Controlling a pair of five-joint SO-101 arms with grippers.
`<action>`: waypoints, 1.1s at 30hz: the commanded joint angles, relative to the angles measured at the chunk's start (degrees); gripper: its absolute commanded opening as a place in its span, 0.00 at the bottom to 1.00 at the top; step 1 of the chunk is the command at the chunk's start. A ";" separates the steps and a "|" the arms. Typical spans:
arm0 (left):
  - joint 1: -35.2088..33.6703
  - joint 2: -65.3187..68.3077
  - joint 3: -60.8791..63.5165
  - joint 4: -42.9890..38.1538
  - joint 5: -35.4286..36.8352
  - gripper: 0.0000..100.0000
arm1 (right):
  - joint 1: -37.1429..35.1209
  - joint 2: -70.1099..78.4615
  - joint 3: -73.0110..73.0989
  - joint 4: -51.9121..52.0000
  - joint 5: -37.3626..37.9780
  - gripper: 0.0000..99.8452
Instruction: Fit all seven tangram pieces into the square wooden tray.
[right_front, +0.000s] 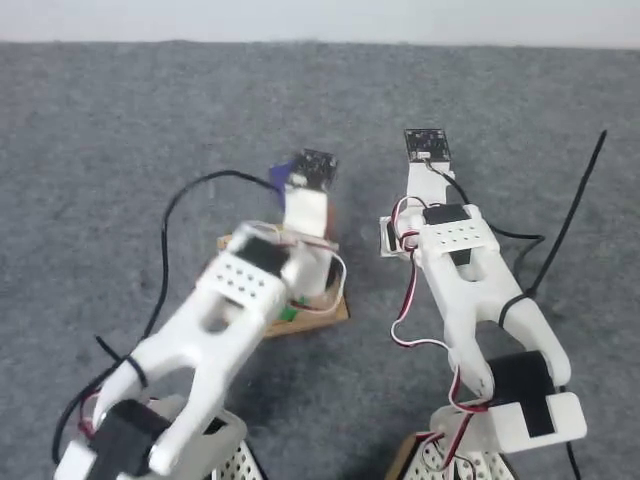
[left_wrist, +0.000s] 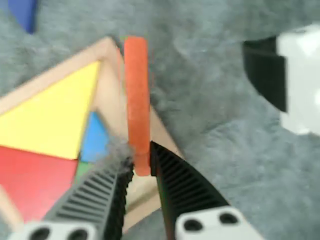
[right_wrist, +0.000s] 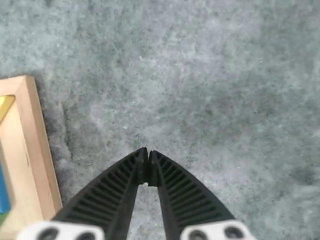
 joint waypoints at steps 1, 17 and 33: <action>1.85 -0.09 2.59 -8.97 3.25 0.01 | 1.10 -0.84 -3.34 -0.57 -0.70 0.01; 0.53 15.03 -6.02 -6.15 8.09 0.02 | 0.75 -0.48 -3.34 -0.66 -0.70 0.01; 0.26 14.86 -6.11 -6.07 8.00 0.08 | 0.66 -0.48 -3.34 -0.57 -0.62 0.01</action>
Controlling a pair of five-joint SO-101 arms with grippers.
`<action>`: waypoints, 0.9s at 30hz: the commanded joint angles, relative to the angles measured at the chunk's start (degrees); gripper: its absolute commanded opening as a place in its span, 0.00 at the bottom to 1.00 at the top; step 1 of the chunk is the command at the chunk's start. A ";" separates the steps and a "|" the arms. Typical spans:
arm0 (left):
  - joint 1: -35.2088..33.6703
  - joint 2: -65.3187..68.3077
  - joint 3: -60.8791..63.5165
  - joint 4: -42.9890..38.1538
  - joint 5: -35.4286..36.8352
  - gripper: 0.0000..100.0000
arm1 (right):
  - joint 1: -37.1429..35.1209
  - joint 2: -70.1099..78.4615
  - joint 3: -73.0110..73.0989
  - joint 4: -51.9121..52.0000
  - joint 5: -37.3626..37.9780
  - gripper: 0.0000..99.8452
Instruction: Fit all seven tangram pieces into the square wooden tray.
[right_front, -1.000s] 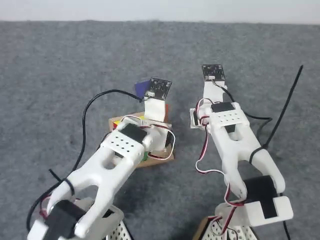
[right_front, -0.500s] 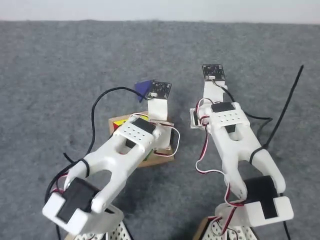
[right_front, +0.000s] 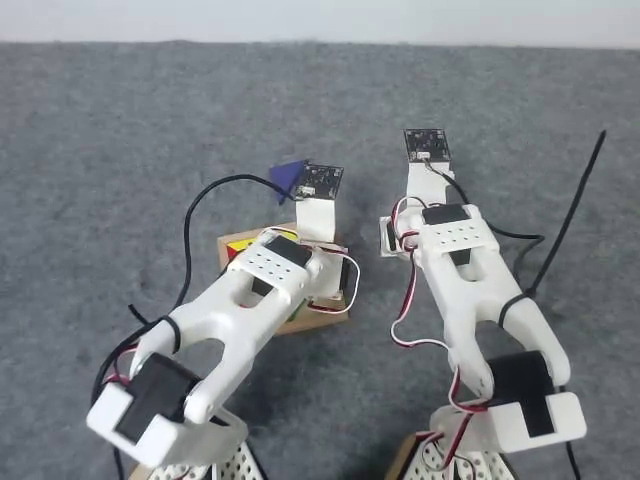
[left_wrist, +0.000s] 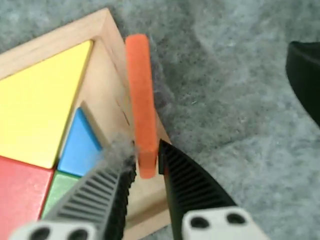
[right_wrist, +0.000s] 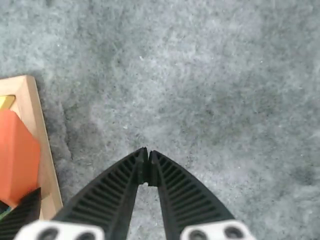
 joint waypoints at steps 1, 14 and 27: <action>-0.70 -0.79 -3.56 0.79 0.35 0.08 | 0.66 -0.48 -3.34 -0.57 -0.62 0.01; -0.79 -0.88 -7.43 5.98 0.00 0.10 | 0.66 -0.48 -3.34 -0.57 -0.62 0.01; -5.45 -0.88 -8.66 5.98 0.00 0.19 | 0.57 -0.48 -3.25 -0.57 -0.35 0.01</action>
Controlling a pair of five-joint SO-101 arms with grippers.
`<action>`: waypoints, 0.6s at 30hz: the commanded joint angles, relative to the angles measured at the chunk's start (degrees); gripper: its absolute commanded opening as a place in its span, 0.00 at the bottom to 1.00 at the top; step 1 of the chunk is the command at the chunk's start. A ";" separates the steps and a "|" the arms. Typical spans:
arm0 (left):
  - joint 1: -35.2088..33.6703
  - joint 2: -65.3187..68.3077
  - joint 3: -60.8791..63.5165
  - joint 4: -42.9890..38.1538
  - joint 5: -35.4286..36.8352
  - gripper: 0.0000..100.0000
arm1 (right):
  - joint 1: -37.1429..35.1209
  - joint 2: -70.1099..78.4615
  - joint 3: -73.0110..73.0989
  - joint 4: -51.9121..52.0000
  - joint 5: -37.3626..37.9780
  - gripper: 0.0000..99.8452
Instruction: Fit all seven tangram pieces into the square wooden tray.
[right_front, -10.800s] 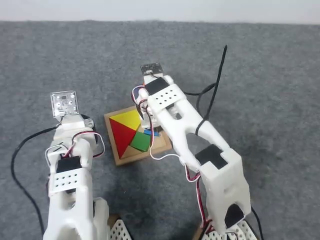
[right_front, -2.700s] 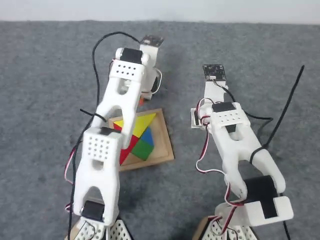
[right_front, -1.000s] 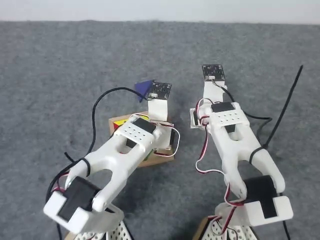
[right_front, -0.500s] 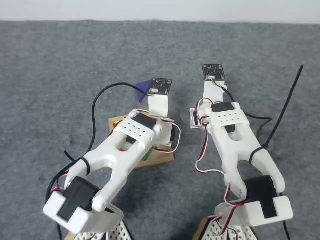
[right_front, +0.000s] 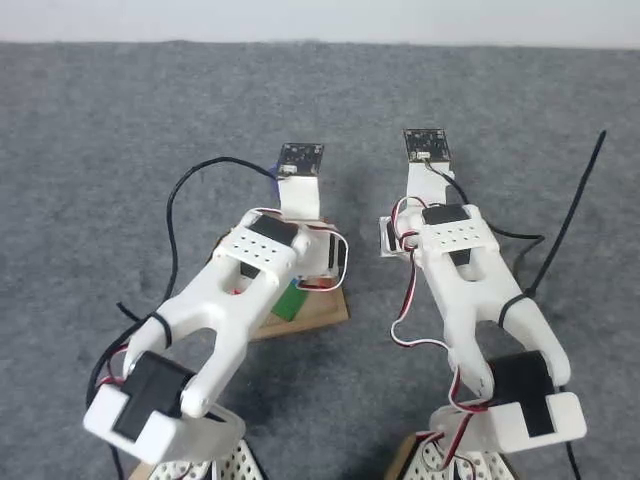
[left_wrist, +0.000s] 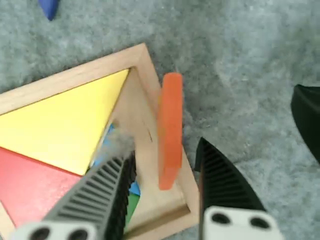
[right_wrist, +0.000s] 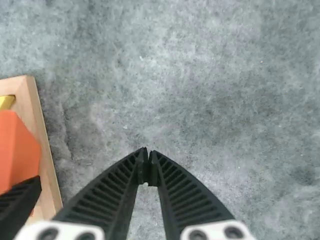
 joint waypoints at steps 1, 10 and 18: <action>-0.70 -0.88 -2.42 0.62 0.00 0.19 | 0.57 -0.48 -3.25 -0.57 -0.35 0.01; -6.77 -0.88 -2.24 0.62 -0.09 0.19 | 0.57 -0.48 -3.25 -0.57 -0.35 0.01; -6.95 -0.88 -2.77 1.76 -1.49 0.19 | 0.57 -0.48 -3.25 -0.48 -0.35 0.01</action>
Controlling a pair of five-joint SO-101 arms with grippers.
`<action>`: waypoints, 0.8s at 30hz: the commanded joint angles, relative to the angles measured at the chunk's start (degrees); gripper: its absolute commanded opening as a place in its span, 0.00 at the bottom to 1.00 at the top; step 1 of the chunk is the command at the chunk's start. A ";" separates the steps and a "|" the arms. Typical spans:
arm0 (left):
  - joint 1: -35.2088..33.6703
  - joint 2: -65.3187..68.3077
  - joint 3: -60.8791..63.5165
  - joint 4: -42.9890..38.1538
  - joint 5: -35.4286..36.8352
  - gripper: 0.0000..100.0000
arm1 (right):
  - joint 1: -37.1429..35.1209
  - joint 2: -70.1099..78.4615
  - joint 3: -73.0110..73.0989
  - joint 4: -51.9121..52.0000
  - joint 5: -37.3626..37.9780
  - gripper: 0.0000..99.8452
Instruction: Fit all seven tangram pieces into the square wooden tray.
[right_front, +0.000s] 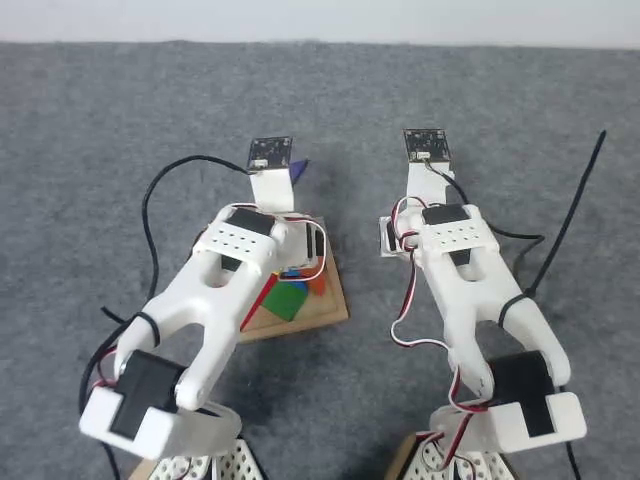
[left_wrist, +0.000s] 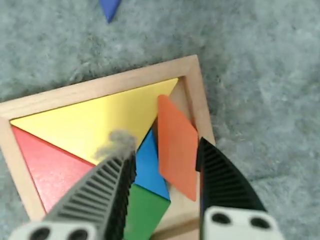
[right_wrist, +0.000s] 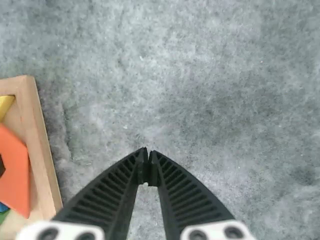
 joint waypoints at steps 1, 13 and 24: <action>-0.62 -0.88 -2.77 0.79 -1.49 0.19 | 0.57 -0.48 -3.25 -0.48 -0.35 0.01; 2.64 -8.62 -1.63 4.84 -7.21 0.06 | 0.57 -0.48 -3.25 -0.48 -0.35 0.01; 7.03 -16.97 8.84 -5.89 -9.41 0.01 | 0.57 -0.48 -3.25 -0.48 -0.35 0.01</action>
